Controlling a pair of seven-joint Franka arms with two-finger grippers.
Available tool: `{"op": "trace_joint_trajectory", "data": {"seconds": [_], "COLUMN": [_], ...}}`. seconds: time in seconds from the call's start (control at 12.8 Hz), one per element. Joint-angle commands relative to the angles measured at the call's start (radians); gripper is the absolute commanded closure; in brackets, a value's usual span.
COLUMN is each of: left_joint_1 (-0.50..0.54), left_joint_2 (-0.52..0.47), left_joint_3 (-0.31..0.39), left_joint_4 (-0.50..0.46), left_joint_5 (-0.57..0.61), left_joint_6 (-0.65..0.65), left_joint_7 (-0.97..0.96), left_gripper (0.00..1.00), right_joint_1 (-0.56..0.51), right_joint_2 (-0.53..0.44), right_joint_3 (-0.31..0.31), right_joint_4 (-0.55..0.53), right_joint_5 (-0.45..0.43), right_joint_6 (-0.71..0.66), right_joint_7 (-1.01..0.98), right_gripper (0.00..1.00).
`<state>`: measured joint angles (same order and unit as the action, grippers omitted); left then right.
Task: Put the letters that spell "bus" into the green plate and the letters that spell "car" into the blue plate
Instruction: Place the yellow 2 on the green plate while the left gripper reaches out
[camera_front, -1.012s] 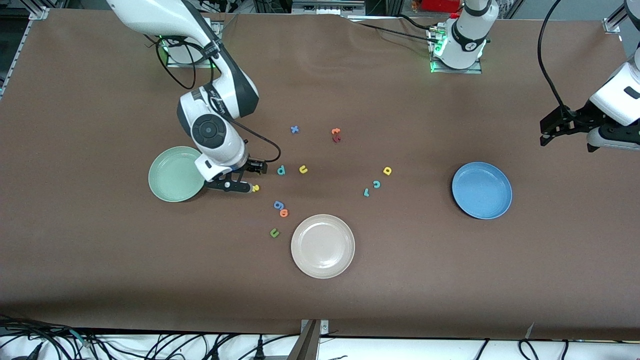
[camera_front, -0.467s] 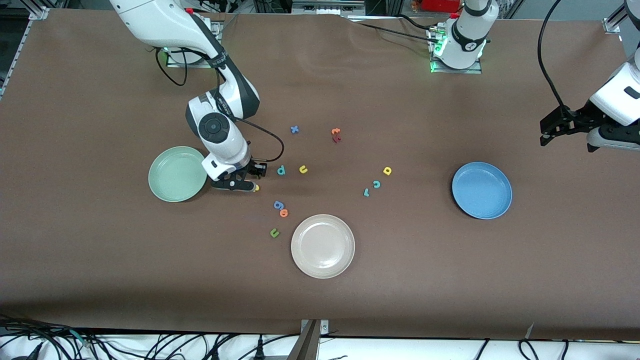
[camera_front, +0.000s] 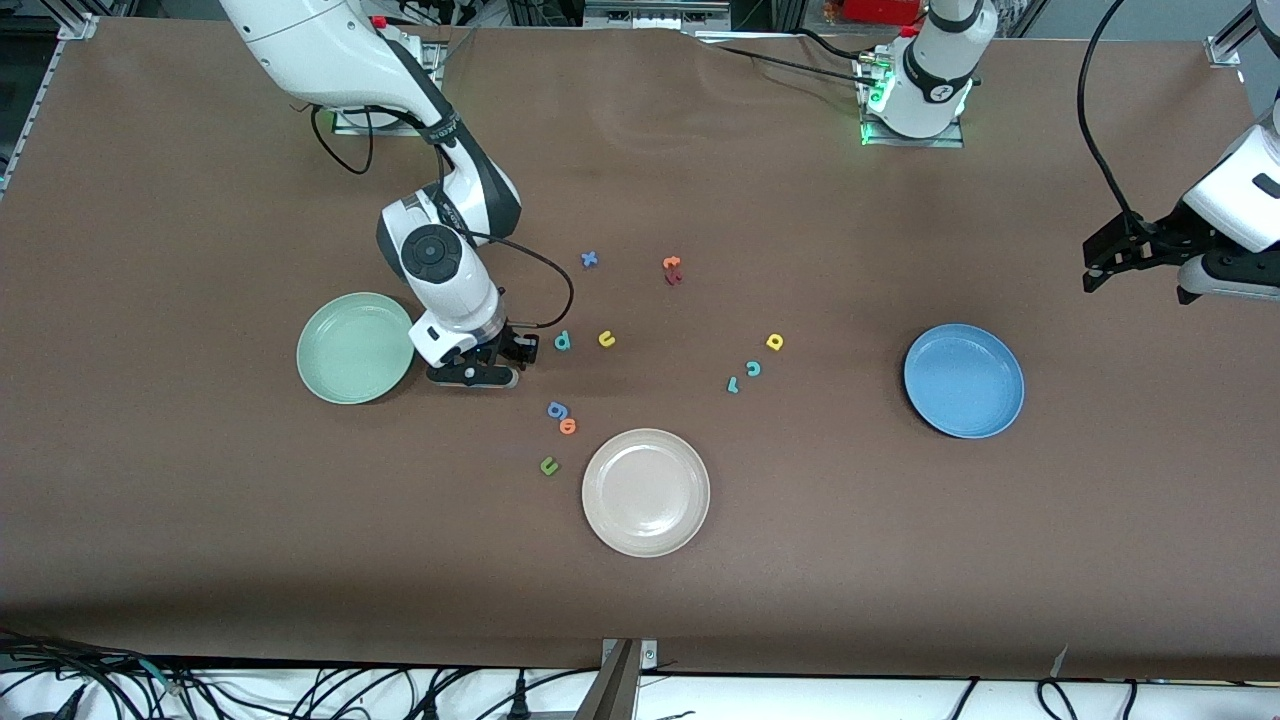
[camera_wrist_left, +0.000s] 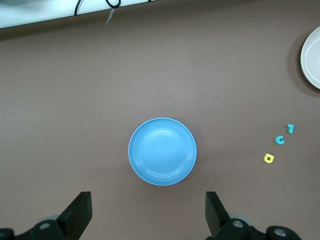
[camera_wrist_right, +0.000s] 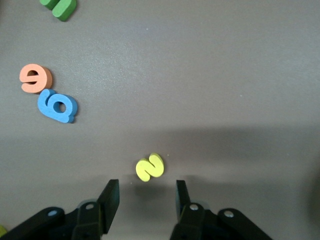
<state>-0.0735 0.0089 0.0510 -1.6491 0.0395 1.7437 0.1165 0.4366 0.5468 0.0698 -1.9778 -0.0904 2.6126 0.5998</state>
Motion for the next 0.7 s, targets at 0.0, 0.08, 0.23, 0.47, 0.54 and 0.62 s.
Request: {"op": "trace_joint_trajectory", "data": {"seconds": [0.0,0.08,0.23,0.47,0.54,0.62], "left_joint_1": [0.006,0.003,-0.009,-0.031,-0.032,-0.034], "left_joint_2": [-0.009,-0.007,-0.007,-0.004,-0.003,-0.003], "left_joint_3": [-0.005,-0.005,-0.01,-0.016,-0.016,-0.016], "left_joint_4": [-0.03,-0.05,-0.113,-0.153,-0.159,-0.181], "left_joint_5": [-0.01,-0.01,-0.01,-0.01,-0.009,-0.01], "left_joint_6": [0.0,0.014,0.081,0.114,0.112,0.114], "left_joint_7": [0.0,0.0,0.0,0.002,0.0,0.002], "left_gripper": [0.0,0.0,0.0,0.0,0.0,0.0], "right_joint_1": [0.004,0.004,0.004,0.004,0.002,0.001], "right_joint_2": [0.03,0.031,0.044,0.044,0.044,0.044], "right_joint_3": [-0.008,-0.008,-0.008,-0.01,-0.01,-0.01], "right_joint_4": [0.004,0.004,0.004,0.004,0.004,0.004], "right_joint_5": [-0.037,-0.037,-0.038,-0.041,-0.042,-0.042], "right_joint_6": [0.05,0.056,0.089,0.096,0.099,0.099], "right_joint_7": [-0.047,-0.051,-0.052,-0.06,-0.075,-0.092], "right_gripper": [0.46,0.46,0.47,0.53,0.53,0.54]}}
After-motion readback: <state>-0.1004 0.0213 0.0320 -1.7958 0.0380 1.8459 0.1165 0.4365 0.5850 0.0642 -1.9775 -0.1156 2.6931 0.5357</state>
